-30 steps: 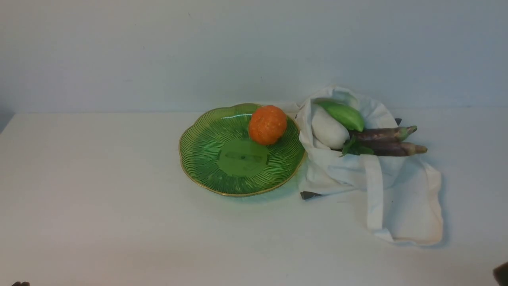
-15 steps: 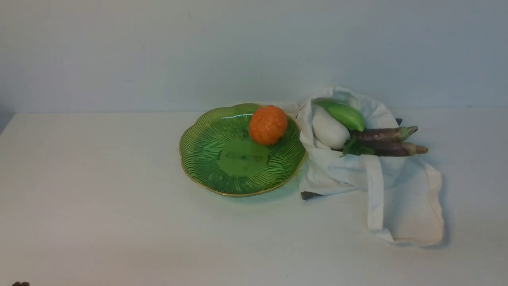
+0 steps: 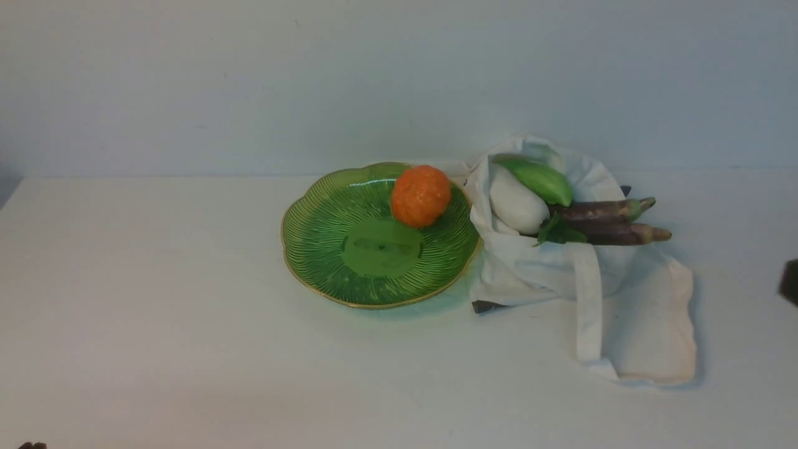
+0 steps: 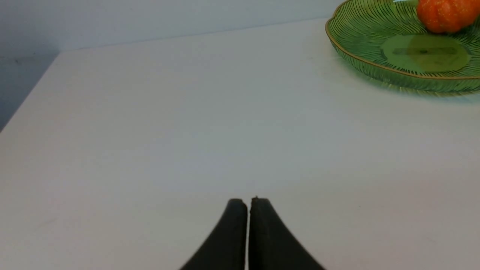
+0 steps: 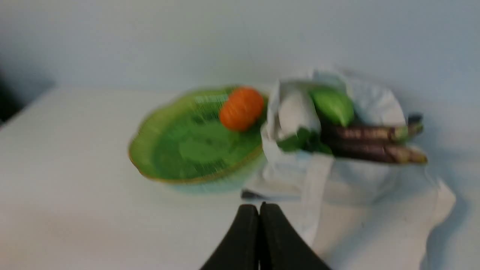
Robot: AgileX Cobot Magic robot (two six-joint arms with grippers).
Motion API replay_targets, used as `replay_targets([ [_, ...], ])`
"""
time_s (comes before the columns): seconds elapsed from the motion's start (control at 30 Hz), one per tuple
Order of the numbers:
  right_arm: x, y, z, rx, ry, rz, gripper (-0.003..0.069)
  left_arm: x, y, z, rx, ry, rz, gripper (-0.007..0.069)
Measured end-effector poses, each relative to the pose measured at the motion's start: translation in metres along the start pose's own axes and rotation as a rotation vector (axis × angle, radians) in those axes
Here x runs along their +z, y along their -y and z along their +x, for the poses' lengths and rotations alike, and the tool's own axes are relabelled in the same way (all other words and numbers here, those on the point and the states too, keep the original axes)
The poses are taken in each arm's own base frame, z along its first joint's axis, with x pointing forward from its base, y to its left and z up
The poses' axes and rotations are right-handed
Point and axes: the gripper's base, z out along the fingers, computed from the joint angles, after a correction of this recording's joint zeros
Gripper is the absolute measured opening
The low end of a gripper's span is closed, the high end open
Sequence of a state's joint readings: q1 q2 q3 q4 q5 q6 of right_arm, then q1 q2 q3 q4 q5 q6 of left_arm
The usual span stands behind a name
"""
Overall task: Take vegetables from cloth bag on white table place on plate.
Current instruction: 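Reach into the cloth bag and grasp a vegetable inside it with the right gripper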
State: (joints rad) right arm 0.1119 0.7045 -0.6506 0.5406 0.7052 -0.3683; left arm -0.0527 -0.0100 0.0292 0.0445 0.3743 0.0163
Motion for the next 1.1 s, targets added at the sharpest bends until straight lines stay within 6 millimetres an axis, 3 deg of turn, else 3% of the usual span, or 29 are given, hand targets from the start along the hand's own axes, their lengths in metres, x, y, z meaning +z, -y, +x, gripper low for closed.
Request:
replay_targets([
  [0.03,0.015,0.005,-0.003,0.001,-0.058,0.008,-0.0003,0.0,0.0,0.0,0.0,0.0,0.0,-0.0005],
  [0.07,0.018,0.005,-0.004,0.001,-0.068,0.009,-0.0002,0.0,0.0,0.0,0.0,0.0,0.0,-0.0005],
  [0.1,0.042,0.012,-0.009,0.011,-0.149,0.013,0.0001,0.0,0.0,0.0,0.0,0.0,0.0,-0.0005],
  [0.13,0.048,0.014,-0.01,0.013,-0.167,0.014,0.0001,0.0,0.0,0.0,0.0,0.0,0.0,-0.0005],
  [0.2,0.087,0.023,-0.021,0.05,-0.255,-0.001,0.0015,0.0,0.0,0.0,0.0,0.0,0.0,-0.0005],
  [0.27,0.103,0.025,-0.026,0.059,-0.279,-0.01,0.0022,0.0,0.0,0.0,0.0,0.0,0.0,-0.0005],
  [0.3,0.134,0.029,-0.033,0.055,-0.33,-0.03,0.0041,0.0,0.0,0.0,0.0,0.0,0.0,-0.0005],
  [0.33,0.137,0.029,-0.037,0.049,-0.325,-0.035,0.0044,0.0,0.0,0.0,0.0,0.0,0.0,-0.0005],
  [0.5,0.228,0.025,-0.054,-0.049,-0.443,-0.104,0.0181,0.0,0.0,0.0,0.0,0.0,0.0,-0.0005],
  [0.53,0.231,0.026,-0.051,-0.049,-0.455,-0.103,0.0188,0.0,0.0,0.0,0.0,0.0,0.0,-0.0005],
  [0.7,0.3,0.034,-0.069,-0.121,-0.518,-0.131,0.0399,0.0,0.0,0.0,0.0,0.0,0.0,-0.0005],
  [0.8,0.332,0.04,-0.069,-0.129,-0.54,-0.144,0.0481,0.0,0.0,0.0,0.0,0.0,0.0,-0.0005],
  [0.93,0.377,0.048,-0.055,-0.146,-0.633,-0.184,0.054,0.0,0.0,0.0,0.0,0.0,0.0,-0.0005],
  [1.1,0.402,0.052,-0.043,-0.151,-0.749,-0.24,0.0529,0.0,0.0,0.0,0.0,0.0,0.0,-0.0005],
])
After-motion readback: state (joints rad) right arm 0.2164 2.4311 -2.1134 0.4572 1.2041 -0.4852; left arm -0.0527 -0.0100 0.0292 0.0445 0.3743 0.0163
